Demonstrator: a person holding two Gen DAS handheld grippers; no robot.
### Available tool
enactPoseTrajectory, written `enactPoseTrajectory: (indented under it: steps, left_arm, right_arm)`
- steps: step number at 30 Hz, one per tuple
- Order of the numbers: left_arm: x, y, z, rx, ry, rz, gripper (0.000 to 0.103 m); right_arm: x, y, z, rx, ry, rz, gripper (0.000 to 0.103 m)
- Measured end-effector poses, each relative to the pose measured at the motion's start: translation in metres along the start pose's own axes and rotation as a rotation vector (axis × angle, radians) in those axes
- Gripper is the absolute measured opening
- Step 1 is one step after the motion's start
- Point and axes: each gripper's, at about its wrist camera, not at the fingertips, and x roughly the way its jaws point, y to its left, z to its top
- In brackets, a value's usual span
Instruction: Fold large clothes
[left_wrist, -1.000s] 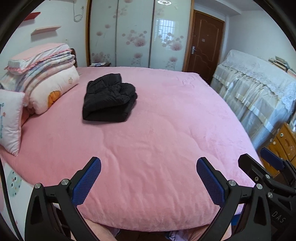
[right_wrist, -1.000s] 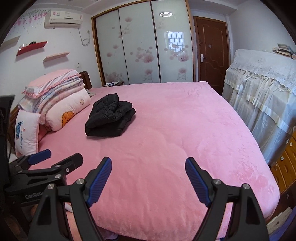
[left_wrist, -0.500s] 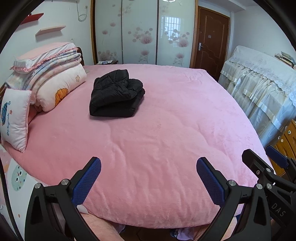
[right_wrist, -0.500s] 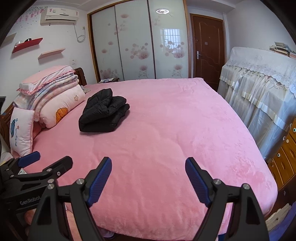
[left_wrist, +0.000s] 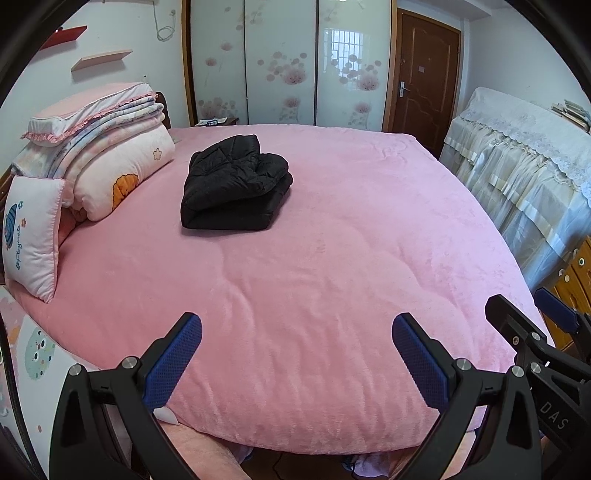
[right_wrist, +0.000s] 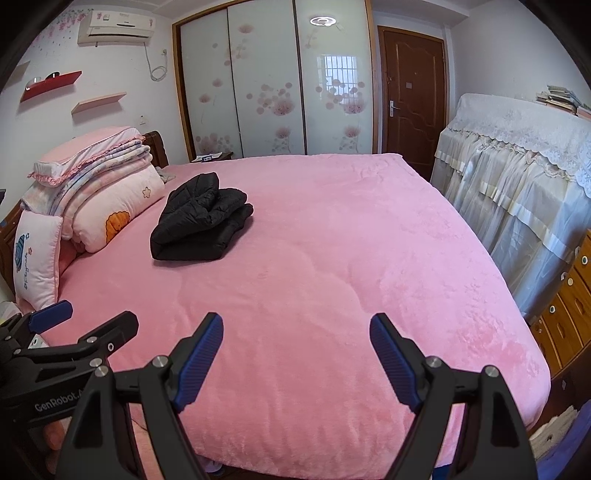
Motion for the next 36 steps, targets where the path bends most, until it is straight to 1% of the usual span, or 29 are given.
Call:
enactPoseTrajectory:
  steps: [36]
  left_arm:
    - [0.0042,0.0012,0.0024,-0.006,0.025,0.031,0.102]
  right_arm:
    - [-0.0021,-0.0017,0.0002,-0.006,0.003,0.001,0.082]
